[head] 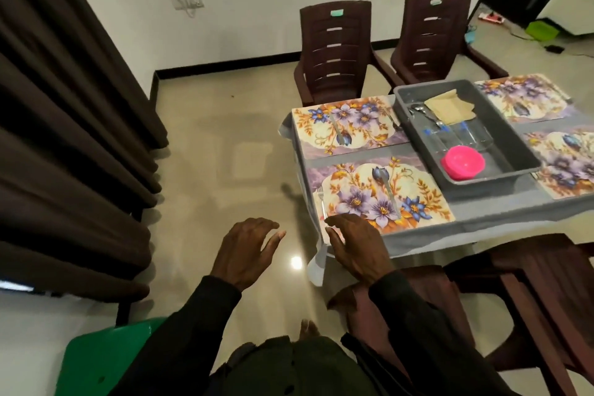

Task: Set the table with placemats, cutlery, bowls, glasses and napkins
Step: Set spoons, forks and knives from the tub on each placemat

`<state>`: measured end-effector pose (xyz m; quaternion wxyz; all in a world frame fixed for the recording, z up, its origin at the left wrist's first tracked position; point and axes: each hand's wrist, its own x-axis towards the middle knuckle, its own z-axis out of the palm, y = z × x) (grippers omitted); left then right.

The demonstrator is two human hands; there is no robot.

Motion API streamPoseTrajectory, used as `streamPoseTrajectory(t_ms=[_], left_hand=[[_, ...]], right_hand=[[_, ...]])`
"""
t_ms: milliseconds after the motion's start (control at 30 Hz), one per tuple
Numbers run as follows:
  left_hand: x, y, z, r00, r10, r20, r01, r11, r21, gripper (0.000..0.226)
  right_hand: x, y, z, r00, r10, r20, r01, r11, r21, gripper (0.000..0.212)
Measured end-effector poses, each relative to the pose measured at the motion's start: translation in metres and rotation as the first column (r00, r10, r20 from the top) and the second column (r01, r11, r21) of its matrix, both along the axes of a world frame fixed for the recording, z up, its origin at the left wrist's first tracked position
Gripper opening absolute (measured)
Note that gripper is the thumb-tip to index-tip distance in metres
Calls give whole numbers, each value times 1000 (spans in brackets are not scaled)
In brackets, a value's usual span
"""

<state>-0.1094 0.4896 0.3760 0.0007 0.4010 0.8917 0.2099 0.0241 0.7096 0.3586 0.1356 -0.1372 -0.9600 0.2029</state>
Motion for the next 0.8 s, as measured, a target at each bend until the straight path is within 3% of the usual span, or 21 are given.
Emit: streamPoseTrajectory(t_ms=[267,400,600,800], left_hand=[[-87,84,-10,972,-236,0,236,970,53,21],[-140,131,-19,930,-367,-3,366,929,61,19],[-220,199,-12,829,-559,5,555,824,110,23],[-280,254,-2,762,-645,46,639,762,106,29]], right_hand=[[-43,46,-8,981,-181,63,182,983,-7,25],[-72,66,-9,949,-300,99,302,953,-8,29],[-118,86,2,834,-542,100,548,835,-45,35],[-143,98,6,705,-707,46,709,704,-44,42]])
